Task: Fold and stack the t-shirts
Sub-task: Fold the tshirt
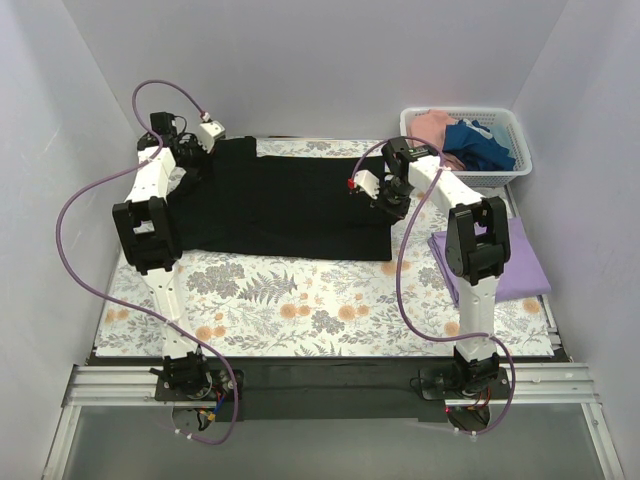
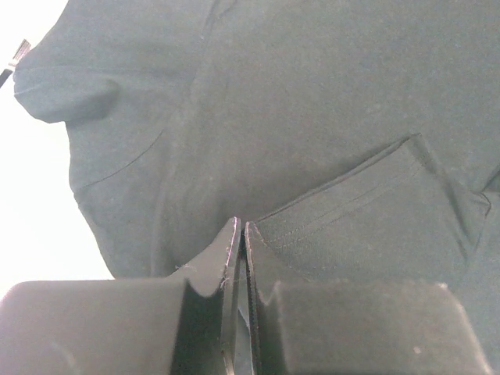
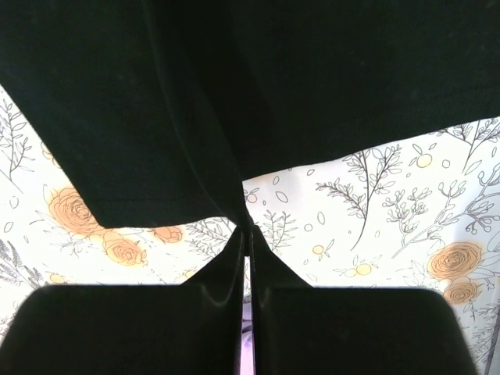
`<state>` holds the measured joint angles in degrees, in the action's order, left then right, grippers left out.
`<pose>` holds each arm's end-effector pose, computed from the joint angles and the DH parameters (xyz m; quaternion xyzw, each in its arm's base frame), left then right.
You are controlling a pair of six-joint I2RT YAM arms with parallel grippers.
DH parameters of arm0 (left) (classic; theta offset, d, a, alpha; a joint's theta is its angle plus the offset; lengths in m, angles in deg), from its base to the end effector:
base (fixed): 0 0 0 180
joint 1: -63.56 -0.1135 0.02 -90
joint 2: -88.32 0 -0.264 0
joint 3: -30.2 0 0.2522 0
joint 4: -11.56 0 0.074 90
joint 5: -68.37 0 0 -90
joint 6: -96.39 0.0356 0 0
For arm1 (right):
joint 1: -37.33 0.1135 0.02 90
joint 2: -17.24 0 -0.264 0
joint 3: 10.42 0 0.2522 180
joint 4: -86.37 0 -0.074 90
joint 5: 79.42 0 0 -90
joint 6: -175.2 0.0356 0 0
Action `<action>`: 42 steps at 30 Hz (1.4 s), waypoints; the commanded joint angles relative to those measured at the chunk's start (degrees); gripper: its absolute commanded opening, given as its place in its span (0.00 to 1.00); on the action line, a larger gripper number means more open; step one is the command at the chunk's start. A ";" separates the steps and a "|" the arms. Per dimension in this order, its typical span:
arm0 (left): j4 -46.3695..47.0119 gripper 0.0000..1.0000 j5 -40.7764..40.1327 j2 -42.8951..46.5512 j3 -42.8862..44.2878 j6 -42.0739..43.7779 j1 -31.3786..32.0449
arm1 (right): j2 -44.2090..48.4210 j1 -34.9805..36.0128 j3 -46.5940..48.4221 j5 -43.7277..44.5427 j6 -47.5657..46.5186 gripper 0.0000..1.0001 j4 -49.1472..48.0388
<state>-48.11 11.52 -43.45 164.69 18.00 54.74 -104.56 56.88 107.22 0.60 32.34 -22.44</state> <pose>0.5014 0.0581 0.2354 0.1035 0.9166 -0.2208 0.3168 0.4109 0.1525 0.2141 -0.5926 0.7907 0.0462 0.1464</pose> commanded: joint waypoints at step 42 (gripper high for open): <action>-21.59 0.59 1.41 11.97 -12.95 -7.22 -21.15 | 7.72 -2.23 -7.54 -11.36 15.49 0.53 6.03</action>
<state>-68.00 12.52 -38.18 154.70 11.38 33.24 -97.67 54.87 102.21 -4.36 41.48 -19.53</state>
